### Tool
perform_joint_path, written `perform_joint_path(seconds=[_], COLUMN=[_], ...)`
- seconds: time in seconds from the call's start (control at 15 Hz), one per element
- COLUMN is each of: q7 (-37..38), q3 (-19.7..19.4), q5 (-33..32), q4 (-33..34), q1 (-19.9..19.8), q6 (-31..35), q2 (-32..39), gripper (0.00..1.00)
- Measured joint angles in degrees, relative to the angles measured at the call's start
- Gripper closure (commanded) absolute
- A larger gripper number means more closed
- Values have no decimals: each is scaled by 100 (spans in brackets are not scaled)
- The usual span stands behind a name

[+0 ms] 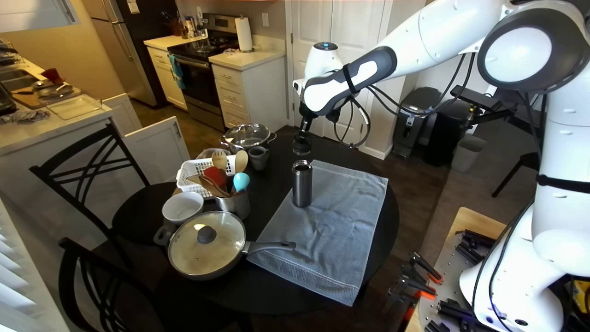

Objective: Pick the lid up and place it on top of the bottle

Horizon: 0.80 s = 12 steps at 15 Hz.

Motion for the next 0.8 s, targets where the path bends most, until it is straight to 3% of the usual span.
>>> perform_joint_path(seconds=[0.8], q7=[134], q3=[198], q5=[-218], q4=[-118], q1=[18], q6=[-8], q2=[305], gripper=[94])
